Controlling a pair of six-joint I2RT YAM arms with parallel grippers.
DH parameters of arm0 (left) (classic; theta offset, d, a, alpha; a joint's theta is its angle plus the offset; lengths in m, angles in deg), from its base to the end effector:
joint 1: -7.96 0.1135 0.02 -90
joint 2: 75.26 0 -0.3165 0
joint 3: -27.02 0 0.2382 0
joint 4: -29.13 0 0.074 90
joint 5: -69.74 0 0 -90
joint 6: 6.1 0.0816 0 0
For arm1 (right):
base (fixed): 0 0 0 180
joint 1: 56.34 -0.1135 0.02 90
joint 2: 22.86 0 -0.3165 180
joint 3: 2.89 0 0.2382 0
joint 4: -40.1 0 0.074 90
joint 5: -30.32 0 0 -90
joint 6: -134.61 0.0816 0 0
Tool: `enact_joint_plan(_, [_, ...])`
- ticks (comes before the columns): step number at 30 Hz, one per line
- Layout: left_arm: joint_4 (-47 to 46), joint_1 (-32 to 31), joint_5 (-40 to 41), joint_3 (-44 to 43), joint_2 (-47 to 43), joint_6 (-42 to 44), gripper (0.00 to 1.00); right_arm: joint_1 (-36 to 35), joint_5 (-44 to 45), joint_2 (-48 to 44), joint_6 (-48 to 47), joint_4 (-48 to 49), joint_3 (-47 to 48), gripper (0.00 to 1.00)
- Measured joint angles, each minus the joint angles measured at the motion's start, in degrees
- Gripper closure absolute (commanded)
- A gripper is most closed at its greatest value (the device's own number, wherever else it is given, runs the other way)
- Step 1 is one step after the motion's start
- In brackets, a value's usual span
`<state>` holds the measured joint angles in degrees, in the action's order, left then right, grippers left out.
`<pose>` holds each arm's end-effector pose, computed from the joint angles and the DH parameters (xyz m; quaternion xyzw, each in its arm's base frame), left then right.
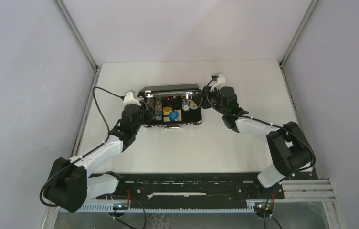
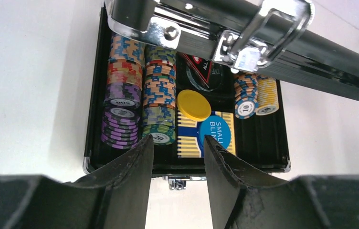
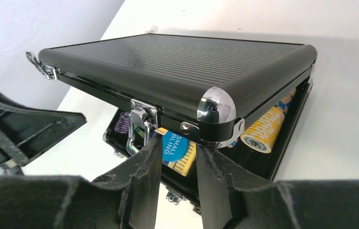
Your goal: Pack up texas hold em set
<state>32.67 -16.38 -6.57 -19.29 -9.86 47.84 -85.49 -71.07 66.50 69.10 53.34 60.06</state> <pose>0.2401 -0.0874 0.2644 -0.1501 0.8151 -0.1913 0.5258 0.3238 0.1990 0.2889 -0.0933 0.7765 0.3484 0.5167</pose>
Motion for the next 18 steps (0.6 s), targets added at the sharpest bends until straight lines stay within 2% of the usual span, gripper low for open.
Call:
enact_joint_plan(11, [-0.63, 1.6, -0.42, -1.68, 2.21, 0.0, 0.53, 1.75, -9.68, 0.5, 5.22, 4.55, -1.95, 0.6])
enact_joint_plan(18, [0.11, 1.6, -0.87, -1.46, -1.55, -0.59, 0.53, 0.59, -12.28, -0.04, 7.56, 7.13, -4.74, 0.6])
